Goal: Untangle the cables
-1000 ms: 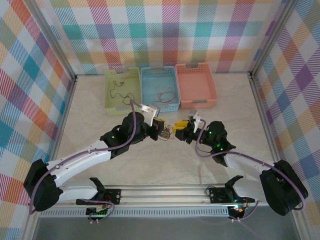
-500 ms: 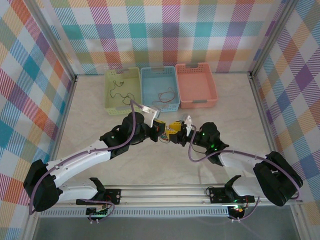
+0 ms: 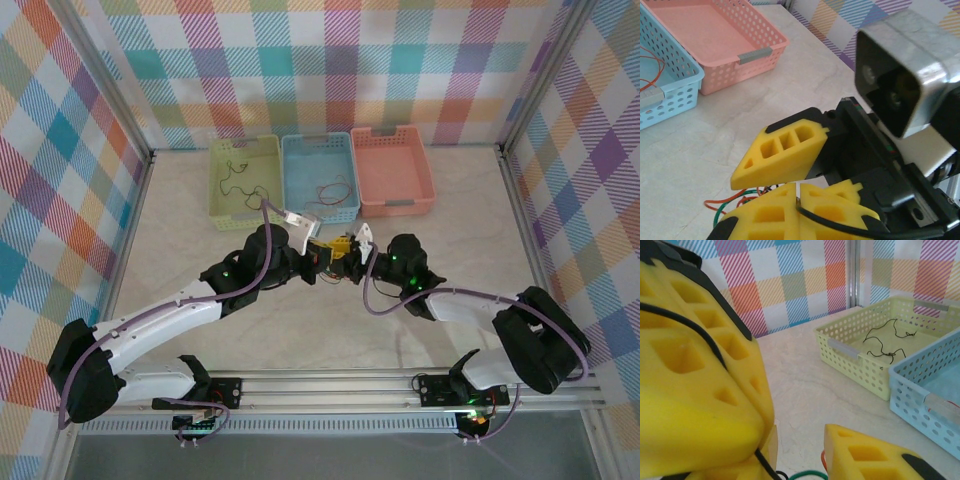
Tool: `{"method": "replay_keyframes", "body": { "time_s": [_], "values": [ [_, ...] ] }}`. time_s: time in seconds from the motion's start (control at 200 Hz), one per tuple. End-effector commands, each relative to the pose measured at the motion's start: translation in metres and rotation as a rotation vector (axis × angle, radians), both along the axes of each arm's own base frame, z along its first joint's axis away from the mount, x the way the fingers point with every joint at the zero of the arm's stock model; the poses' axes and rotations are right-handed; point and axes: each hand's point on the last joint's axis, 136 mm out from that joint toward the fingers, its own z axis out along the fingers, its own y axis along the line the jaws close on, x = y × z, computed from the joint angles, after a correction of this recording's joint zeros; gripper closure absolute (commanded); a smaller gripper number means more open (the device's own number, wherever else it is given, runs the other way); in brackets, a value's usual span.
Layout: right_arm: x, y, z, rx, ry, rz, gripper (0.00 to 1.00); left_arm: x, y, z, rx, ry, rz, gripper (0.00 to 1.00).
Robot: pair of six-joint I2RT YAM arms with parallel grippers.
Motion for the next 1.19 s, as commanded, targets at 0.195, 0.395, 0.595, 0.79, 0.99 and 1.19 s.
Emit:
{"method": "replay_keyframes", "body": {
  "time_s": [0.195,0.395,0.595,0.79,0.99,1.19],
  "values": [
    [0.021,-0.001,-0.020,-0.068,-0.009,-0.078,0.73,-0.013,-0.004,0.022,-0.076,-0.013,-0.056,1.00],
    [0.027,-0.012,-0.024,-0.092,-0.011,-0.152,0.74,-0.023,0.003,0.049,-0.145,-0.029,-0.060,1.00],
    [0.030,-0.010,-0.029,-0.107,0.024,-0.152,0.75,-0.033,0.012,0.077,-0.202,-0.032,-0.064,1.00],
    [0.034,-0.009,-0.033,-0.127,0.037,-0.164,0.75,-0.044,0.024,0.105,-0.231,-0.027,-0.061,1.00],
    [0.035,-0.009,-0.034,-0.129,0.045,-0.168,0.75,-0.050,0.038,0.134,-0.260,-0.023,-0.023,1.00],
    [0.039,-0.011,-0.039,-0.155,0.067,-0.191,0.76,-0.059,0.052,0.163,-0.292,-0.057,-0.011,1.00]
  ]
}}
